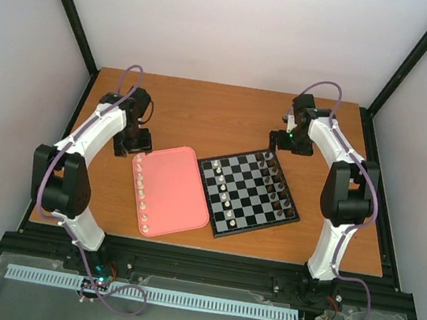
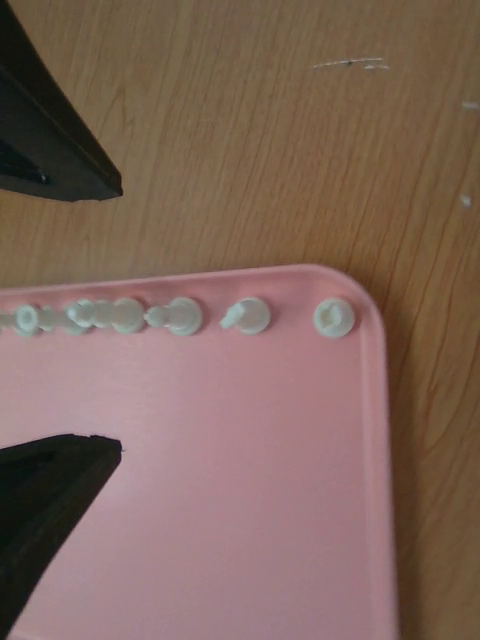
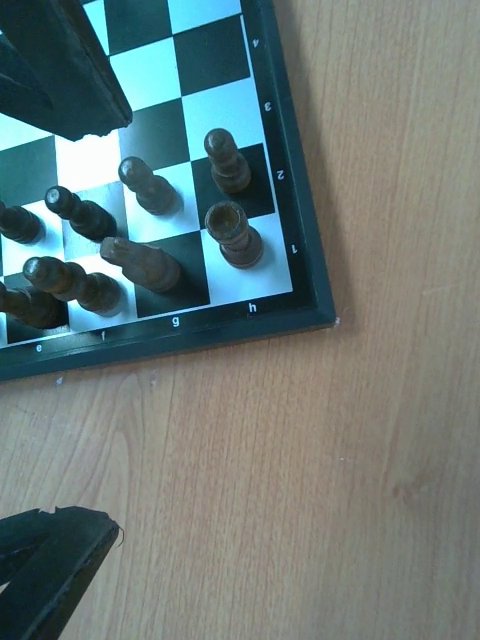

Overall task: Set up the chess pieces on the board
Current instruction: Pick up the chess piece from the storage box.

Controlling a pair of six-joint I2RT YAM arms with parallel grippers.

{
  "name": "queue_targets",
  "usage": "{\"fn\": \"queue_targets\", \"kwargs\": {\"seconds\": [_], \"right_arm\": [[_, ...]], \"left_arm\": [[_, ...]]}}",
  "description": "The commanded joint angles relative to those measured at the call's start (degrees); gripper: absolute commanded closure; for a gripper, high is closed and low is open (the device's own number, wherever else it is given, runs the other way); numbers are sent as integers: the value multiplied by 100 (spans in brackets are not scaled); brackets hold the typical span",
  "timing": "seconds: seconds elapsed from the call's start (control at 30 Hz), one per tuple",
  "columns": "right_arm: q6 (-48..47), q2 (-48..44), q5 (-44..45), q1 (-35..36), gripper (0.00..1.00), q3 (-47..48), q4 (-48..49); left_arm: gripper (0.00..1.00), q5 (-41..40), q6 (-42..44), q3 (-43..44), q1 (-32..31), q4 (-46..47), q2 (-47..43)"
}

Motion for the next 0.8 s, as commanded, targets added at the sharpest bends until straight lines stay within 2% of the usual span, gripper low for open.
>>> {"fn": "queue_targets", "kwargs": {"seconds": [0.0, 0.07, 0.2, 0.47, 0.57, 0.77], "right_arm": [[-85, 182, -97, -15, 0, 172, -87], [-91, 207, -110, -15, 0, 189, -71], [-102, 303, -119, -15, 0, 265, -84], [-111, 423, -95, -15, 0, 342, -131], [-107, 439, -78, -20, 0, 318, -131], [-114, 493, -40, -18, 0, 366, -156]], "left_arm": [[41, 129, -326, -145, 367, 639, 232], [49, 246, -330, -140, 458, 755, 448], [56, 290, -340, -21, 476, 892, 869], [58, 368, -270, 24, 589, 1082, 1255], [65, 398, -173, 8, 669, 1111, 1365], [66, 462, -19, 32, 753, 1153, 1531]]}}
